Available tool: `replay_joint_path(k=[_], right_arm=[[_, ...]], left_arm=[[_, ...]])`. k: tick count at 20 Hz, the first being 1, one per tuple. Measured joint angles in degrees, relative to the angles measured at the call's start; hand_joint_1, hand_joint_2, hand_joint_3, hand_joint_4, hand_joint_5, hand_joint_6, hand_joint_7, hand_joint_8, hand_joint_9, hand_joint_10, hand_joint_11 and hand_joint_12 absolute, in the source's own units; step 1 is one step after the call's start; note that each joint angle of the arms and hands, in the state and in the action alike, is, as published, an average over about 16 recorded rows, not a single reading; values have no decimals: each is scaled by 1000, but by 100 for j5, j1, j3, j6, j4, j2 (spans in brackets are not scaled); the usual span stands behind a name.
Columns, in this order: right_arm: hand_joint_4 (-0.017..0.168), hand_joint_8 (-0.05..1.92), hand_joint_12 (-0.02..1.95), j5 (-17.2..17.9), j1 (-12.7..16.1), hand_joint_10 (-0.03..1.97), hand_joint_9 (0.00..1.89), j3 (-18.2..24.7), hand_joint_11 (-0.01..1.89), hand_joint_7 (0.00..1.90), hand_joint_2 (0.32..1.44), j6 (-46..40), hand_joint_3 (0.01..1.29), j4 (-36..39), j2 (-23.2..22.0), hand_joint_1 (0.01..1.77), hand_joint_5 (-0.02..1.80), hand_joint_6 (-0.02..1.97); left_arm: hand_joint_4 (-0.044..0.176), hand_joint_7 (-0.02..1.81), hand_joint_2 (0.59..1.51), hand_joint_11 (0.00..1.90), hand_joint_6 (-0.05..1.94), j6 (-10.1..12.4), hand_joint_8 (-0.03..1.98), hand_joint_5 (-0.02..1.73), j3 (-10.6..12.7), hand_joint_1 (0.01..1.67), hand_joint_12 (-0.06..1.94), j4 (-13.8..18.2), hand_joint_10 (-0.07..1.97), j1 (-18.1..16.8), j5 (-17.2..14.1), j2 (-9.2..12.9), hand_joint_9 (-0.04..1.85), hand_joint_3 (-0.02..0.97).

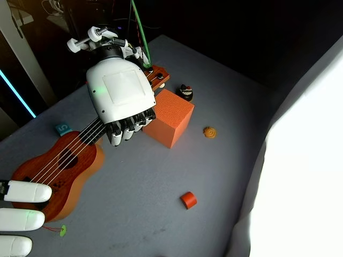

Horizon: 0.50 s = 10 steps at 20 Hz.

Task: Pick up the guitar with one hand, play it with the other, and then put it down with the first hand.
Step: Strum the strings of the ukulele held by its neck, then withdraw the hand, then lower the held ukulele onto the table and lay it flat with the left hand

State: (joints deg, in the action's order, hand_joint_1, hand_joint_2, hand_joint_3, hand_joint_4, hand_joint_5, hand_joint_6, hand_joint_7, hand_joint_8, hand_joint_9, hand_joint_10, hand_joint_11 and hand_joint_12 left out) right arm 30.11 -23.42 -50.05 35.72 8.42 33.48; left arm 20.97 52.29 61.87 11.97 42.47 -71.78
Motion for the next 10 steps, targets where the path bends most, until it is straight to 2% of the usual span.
replay_joint_path(k=[4, 10], right_arm=[[-3, 15, 6, -66, 23, 25, 79, -13, 20, 134, 1325, 243, 17, -353, 33, 21, 153, 77], [-3, 15, 6, -147, 36, 24, 89, -1, 20, 145, 1325, 300, 17, -427, 48, 21, 149, 77]], left_arm=[[-2, 1300, 1075, 1470, 1865, 460, 1968, 1238, -191, 1511, 1929, 220, 1925, 185, 85, 208, 1425, -16], [-2, 1300, 1075, 1468, 1866, 1114, 1968, 1231, -521, 1511, 1929, 637, 1925, 496, 70, 569, 1425, -17]])
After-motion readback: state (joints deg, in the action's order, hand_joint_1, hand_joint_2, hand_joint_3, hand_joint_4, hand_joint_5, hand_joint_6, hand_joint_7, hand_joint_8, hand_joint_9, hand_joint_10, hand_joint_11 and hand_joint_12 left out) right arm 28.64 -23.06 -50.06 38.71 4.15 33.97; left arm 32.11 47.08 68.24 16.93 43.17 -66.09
